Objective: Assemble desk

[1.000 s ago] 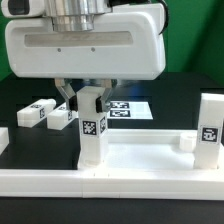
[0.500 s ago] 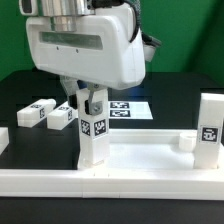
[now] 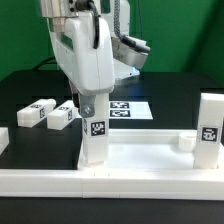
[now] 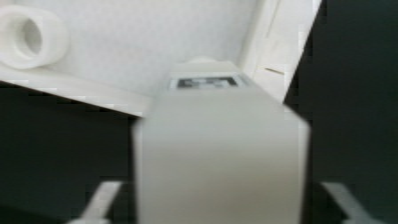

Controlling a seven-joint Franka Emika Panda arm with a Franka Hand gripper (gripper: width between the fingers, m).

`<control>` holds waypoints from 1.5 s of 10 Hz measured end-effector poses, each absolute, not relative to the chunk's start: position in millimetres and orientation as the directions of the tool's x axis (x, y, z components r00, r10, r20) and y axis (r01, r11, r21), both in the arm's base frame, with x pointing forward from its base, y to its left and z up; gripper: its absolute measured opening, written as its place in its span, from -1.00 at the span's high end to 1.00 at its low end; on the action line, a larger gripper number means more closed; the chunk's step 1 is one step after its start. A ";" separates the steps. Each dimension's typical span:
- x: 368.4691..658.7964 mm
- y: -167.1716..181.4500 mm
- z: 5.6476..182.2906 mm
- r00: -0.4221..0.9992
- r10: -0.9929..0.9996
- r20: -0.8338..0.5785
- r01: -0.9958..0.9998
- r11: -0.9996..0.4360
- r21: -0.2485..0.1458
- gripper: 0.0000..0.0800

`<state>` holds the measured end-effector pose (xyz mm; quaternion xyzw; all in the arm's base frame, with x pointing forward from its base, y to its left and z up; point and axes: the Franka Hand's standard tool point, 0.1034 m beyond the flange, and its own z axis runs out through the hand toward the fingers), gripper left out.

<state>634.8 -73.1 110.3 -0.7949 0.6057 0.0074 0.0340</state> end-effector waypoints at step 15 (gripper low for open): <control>632.1 -59.3 108.6 0.999 -0.045 -0.009 -0.046 -0.999 -0.015 -0.62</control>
Offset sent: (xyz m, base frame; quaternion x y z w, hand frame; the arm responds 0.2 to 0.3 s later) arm 0.0038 0.0071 0.0047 -0.0408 -0.0139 -0.2819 0.9585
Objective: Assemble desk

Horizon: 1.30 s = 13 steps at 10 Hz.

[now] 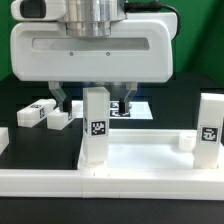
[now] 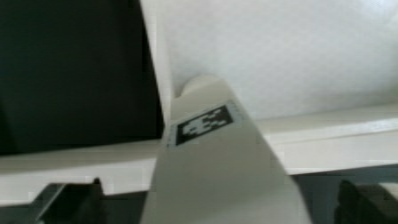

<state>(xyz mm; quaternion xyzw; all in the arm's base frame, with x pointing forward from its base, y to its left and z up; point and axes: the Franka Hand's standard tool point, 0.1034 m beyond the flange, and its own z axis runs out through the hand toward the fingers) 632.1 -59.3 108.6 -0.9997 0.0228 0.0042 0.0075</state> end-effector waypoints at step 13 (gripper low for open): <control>633.1 -61.7 108.6 0.997 0.073 -0.007 0.073 -0.997 -0.001 0.28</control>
Offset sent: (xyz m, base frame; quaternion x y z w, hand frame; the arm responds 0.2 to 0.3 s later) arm 0.0031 -0.0009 0.0058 -0.0143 0.0119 -0.1469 0.9890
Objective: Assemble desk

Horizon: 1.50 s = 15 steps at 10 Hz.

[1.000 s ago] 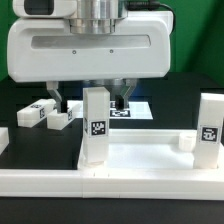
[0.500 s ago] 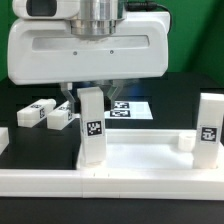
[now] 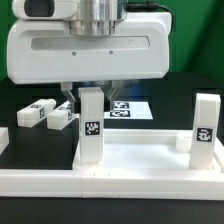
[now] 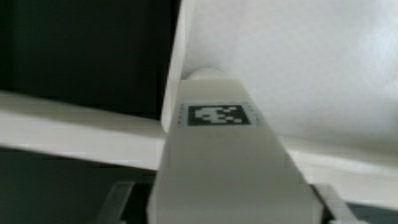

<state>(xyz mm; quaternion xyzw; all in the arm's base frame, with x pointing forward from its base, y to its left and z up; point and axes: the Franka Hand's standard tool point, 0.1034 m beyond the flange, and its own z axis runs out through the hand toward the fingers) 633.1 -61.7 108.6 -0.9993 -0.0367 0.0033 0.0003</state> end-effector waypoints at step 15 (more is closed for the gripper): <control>631.8 -60.4 106.7 0.449 -0.892 -0.048 -0.894 -0.448 -0.030 0.27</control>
Offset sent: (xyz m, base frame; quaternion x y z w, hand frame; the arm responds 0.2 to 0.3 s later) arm -0.0061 -0.0041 0.0008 0.0070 0.0022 0.2125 0.9771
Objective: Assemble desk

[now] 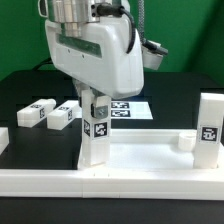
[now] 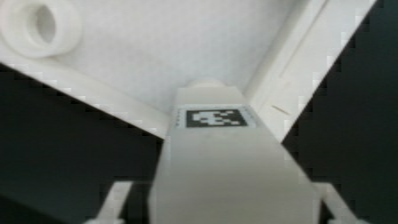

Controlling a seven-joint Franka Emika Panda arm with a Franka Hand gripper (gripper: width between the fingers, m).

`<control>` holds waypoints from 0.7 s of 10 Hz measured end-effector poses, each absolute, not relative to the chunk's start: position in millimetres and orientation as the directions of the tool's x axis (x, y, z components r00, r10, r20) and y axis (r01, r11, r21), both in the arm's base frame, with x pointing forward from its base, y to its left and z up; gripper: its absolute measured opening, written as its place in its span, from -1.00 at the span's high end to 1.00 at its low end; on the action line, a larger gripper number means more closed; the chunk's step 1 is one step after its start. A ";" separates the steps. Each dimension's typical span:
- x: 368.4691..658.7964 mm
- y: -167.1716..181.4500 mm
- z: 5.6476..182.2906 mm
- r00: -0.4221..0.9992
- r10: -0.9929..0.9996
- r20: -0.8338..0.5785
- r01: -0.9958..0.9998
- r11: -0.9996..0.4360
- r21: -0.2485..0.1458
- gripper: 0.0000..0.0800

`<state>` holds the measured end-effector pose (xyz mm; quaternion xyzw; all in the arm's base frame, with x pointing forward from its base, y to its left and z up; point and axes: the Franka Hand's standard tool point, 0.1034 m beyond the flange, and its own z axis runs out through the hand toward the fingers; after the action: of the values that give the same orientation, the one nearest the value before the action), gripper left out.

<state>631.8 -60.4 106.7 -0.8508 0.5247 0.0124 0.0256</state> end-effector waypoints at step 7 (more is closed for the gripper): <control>632.1 -56.4 105.5 0.763 -0.646 -0.032 -0.647 -0.762 -0.044 -0.62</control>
Offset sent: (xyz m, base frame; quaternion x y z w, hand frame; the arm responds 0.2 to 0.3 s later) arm 0.0011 -0.0004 0.0003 -0.0175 0.0099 -0.2442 0.9695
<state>632.1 -56.4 105.5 -0.9385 0.3443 0.0075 0.0263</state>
